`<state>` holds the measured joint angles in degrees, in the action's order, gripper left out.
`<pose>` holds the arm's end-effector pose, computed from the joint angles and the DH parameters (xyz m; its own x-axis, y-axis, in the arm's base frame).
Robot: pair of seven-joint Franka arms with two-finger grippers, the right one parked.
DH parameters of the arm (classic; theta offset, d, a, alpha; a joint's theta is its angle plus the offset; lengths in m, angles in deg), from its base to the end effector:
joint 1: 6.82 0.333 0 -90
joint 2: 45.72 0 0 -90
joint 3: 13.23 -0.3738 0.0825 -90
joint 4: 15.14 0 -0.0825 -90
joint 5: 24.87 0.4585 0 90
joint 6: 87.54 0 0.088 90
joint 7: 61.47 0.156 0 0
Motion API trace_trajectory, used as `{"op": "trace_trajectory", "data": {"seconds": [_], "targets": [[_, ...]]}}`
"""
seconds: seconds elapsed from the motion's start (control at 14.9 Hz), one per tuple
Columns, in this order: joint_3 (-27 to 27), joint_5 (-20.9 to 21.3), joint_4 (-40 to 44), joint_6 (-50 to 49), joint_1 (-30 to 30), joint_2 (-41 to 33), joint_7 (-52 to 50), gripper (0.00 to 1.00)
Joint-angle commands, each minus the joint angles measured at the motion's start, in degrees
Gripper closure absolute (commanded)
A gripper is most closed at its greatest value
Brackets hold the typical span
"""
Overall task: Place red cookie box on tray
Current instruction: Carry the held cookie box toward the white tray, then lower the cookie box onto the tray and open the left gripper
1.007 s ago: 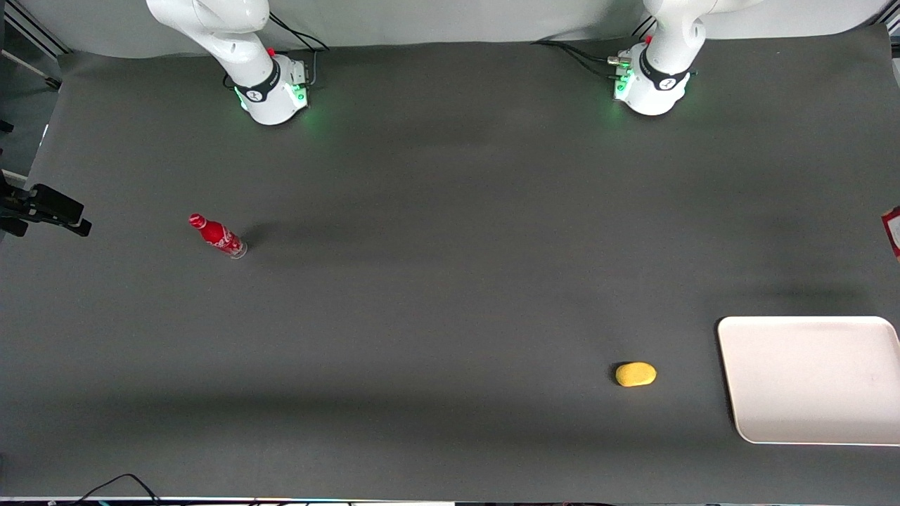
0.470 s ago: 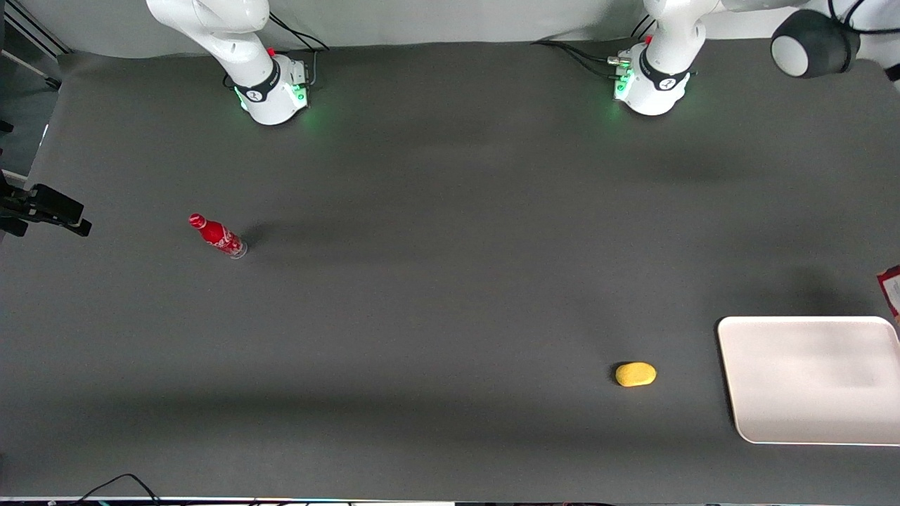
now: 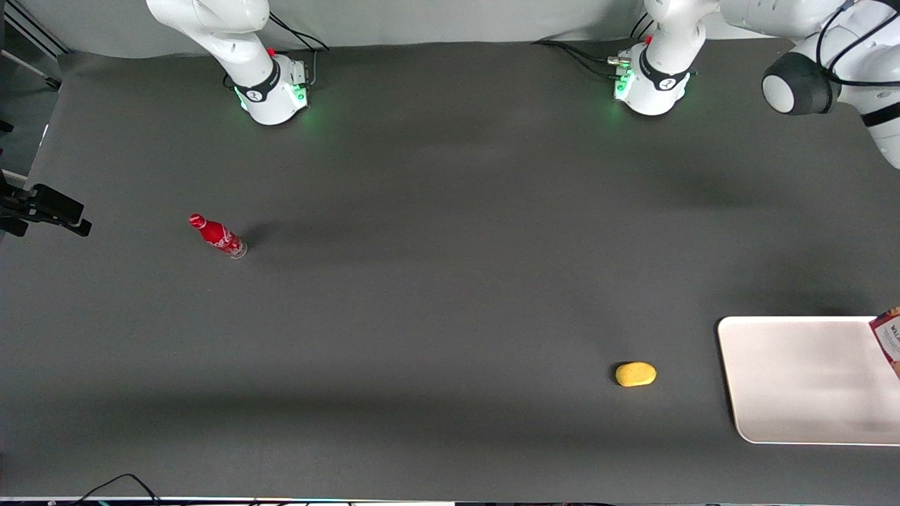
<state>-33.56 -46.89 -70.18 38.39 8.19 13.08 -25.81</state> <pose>0.8451 0.4095 0.2399 0.9704 -0.0332 0.2394 -0.0086 -0.9947 -0.1028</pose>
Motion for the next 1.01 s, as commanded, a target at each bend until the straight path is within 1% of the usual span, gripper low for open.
{"op": "trace_trajectory", "data": {"seconds": [0.0,0.34,0.54,0.6,0.67,0.81,0.94], "targets": [[0.64,-0.57,3.71,0.81,1.25,3.42,-0.86,1.00],[0.47,-0.39,2.31,-0.95,1.25,4.30,-1.30,1.00],[0.47,-0.48,1.52,0.01,1.51,4.21,-1.21,1.00],[0.56,-0.48,1.43,0.28,1.60,4.30,-0.61,0.39],[0.64,-0.48,0.64,1.67,1.95,4.13,0.18,0.04],[1.87,-0.66,-1.03,3.70,2.39,3.69,2.56,0.00],[2.05,-0.66,-1.30,3.62,2.39,2.99,2.04,0.00]]}}
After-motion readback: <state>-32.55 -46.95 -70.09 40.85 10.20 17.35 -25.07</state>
